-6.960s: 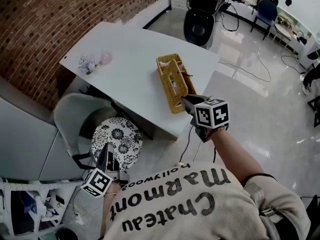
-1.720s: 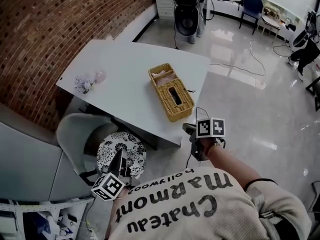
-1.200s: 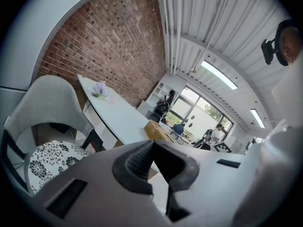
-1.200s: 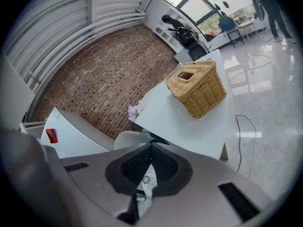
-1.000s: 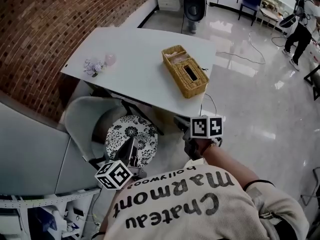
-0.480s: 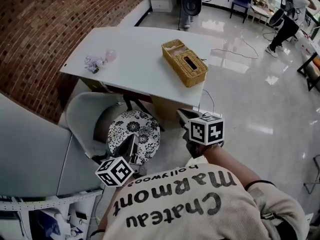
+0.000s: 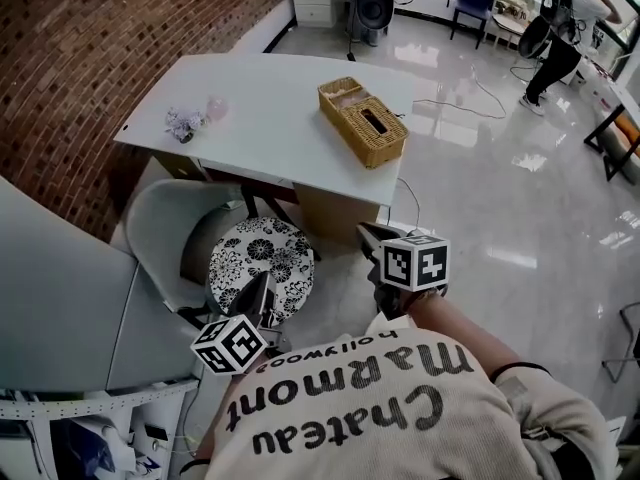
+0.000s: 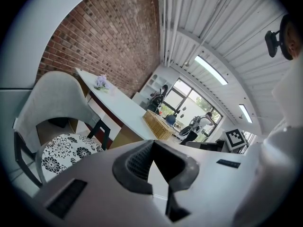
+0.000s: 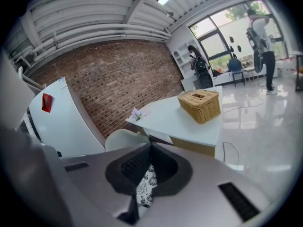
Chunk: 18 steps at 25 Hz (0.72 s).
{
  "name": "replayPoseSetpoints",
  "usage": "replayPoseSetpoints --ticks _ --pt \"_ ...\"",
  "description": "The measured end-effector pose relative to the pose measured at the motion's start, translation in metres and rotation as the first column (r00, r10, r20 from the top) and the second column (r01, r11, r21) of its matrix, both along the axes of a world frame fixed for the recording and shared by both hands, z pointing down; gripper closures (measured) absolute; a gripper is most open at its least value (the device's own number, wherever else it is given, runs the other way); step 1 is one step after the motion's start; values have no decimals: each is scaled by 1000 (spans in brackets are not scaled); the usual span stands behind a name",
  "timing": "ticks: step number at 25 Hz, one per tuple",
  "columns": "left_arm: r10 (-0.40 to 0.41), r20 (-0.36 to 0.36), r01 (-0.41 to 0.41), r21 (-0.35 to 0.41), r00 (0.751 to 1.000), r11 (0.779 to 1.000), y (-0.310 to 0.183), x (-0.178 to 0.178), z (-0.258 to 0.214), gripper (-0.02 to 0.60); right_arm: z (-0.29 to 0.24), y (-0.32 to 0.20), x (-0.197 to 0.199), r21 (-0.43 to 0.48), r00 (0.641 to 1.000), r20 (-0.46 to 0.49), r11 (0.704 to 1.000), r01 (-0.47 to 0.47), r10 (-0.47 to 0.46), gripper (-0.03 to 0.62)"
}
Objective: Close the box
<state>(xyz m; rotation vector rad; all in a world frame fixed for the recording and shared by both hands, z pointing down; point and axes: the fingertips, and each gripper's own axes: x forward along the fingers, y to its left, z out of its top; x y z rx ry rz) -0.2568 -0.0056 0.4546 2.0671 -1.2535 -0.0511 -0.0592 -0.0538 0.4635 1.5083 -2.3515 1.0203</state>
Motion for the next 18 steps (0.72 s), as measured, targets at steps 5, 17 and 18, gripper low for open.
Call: replayPoseSetpoints --ticks 5,17,18 --pt "-5 -9 5 0 1000 1000 4 0 1 580 2 6 4 -3 1000 -7 1000 -4 4 591" --pt "-16 -12 16 -2 1000 1000 3 8 2 580 9 10 16 -22 1000 7 1000 -15 15 591" --pt "-16 -12 15 -1 1000 1000 3 10 3 580 10 10 18 -23 1000 10 1000 -17 17 591"
